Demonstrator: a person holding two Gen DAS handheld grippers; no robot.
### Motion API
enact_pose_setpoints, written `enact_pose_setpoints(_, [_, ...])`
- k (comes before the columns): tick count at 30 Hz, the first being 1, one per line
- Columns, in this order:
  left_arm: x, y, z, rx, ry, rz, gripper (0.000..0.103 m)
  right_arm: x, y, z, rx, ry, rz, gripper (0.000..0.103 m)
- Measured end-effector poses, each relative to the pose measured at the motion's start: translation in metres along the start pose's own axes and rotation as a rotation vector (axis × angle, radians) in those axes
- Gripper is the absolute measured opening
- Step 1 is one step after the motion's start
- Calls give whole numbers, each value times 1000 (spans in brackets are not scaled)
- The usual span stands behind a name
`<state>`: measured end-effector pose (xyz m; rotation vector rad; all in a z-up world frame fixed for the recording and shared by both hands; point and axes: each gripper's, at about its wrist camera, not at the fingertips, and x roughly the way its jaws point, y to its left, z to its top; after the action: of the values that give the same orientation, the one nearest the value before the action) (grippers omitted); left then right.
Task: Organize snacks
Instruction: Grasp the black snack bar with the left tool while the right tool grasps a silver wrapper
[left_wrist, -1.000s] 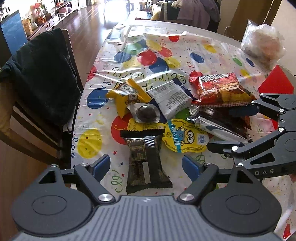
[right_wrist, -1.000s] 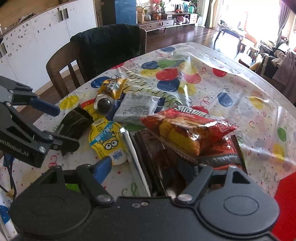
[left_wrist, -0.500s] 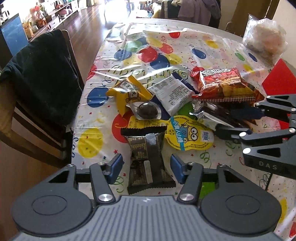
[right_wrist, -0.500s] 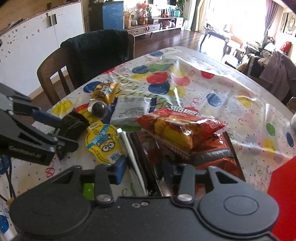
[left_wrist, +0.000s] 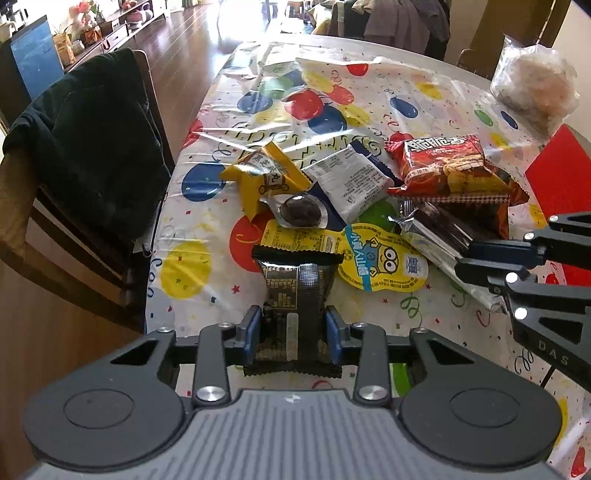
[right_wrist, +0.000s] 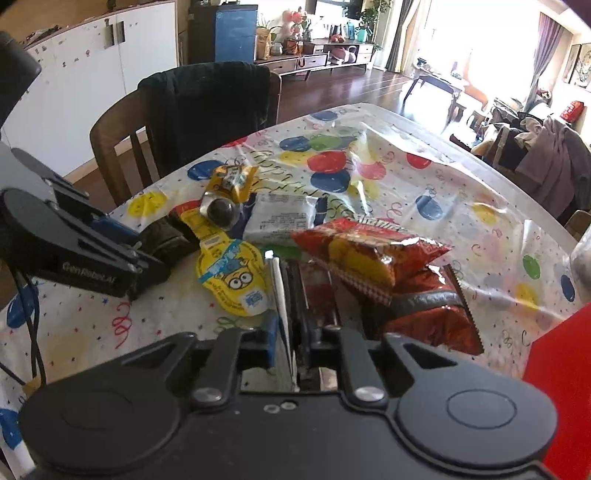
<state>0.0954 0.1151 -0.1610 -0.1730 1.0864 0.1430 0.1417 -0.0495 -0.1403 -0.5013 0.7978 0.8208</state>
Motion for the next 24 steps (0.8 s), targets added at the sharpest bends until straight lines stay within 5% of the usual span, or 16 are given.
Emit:
enact_pose_setpoints(5, [-2,1,-3,2,1,5,35,2,-8,-4,36,6,1,32])
enact_pose_setpoints(12, [-3,2,-4,0,5,-2,35,17,-19,-5,51,56,54,65])
enact_pose_setpoints(20, [-2,2,-3,-3,7,-7,35,28,-32,-7,143,84,99,58])
enact_pose_setpoints(24, [-2,1,-3,3,9,-6,35,26,-29,-7,132,85,92,45])
